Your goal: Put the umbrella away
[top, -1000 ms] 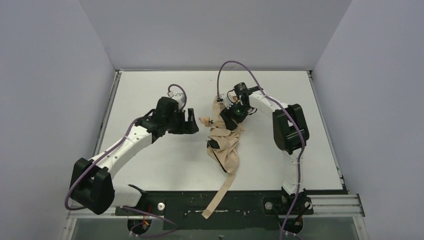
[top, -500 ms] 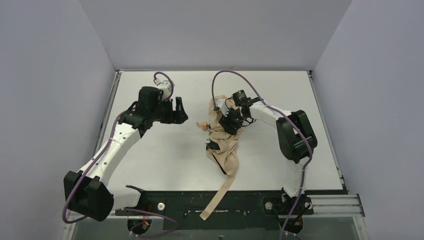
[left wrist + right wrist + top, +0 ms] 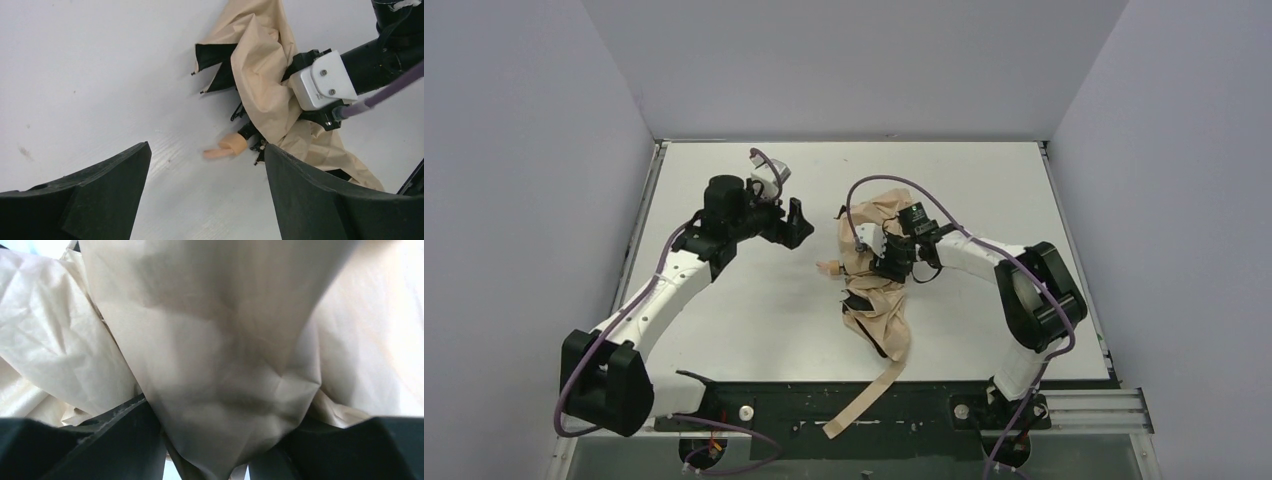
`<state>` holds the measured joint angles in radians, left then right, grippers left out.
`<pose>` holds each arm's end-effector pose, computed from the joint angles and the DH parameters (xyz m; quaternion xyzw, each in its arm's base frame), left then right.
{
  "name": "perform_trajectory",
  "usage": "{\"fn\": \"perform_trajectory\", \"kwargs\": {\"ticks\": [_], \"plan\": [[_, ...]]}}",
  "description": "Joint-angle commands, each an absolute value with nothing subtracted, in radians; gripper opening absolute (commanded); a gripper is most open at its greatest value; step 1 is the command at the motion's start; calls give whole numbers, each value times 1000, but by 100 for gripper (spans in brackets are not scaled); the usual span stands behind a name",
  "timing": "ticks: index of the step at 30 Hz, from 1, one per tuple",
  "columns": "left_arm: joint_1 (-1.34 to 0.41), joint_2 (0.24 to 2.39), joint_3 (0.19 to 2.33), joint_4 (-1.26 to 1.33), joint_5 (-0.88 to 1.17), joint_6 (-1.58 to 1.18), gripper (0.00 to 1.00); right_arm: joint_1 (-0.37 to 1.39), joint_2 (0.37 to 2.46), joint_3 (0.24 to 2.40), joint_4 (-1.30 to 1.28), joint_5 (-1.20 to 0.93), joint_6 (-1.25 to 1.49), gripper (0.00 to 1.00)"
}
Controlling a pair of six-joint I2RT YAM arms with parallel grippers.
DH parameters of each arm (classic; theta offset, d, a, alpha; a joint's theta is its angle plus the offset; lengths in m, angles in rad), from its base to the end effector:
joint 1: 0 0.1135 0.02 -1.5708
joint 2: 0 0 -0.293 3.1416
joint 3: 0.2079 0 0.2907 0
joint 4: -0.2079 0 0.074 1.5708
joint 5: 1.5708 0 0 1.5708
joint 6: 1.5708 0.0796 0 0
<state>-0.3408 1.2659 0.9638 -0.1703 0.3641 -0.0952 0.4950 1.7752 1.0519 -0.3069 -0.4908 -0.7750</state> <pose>0.3238 -0.1449 0.2981 0.1966 0.8210 -0.2618 0.4678 0.3400 0.2262 0.1335 -0.6067 0.7141 0.1957 0.2892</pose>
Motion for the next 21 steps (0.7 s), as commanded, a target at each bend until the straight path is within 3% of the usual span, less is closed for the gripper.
{"fn": "perform_trajectory", "kwargs": {"ticks": [1,8,14,19,21], "plan": [[-350,1344,1011,-14,495,56,83,522,1730,969,-233,-458,-922,39],[-367,1498,1110,86,650,54,84,539,1697,875,-72,-391,-962,36],[-392,1632,1221,5,708,139,87,543,1667,812,50,-395,-973,35],[-460,1634,1233,-112,651,333,89,543,1666,807,56,-400,-978,35],[-465,1594,1200,-30,625,315,89,542,1666,807,59,-402,-975,35]]}}
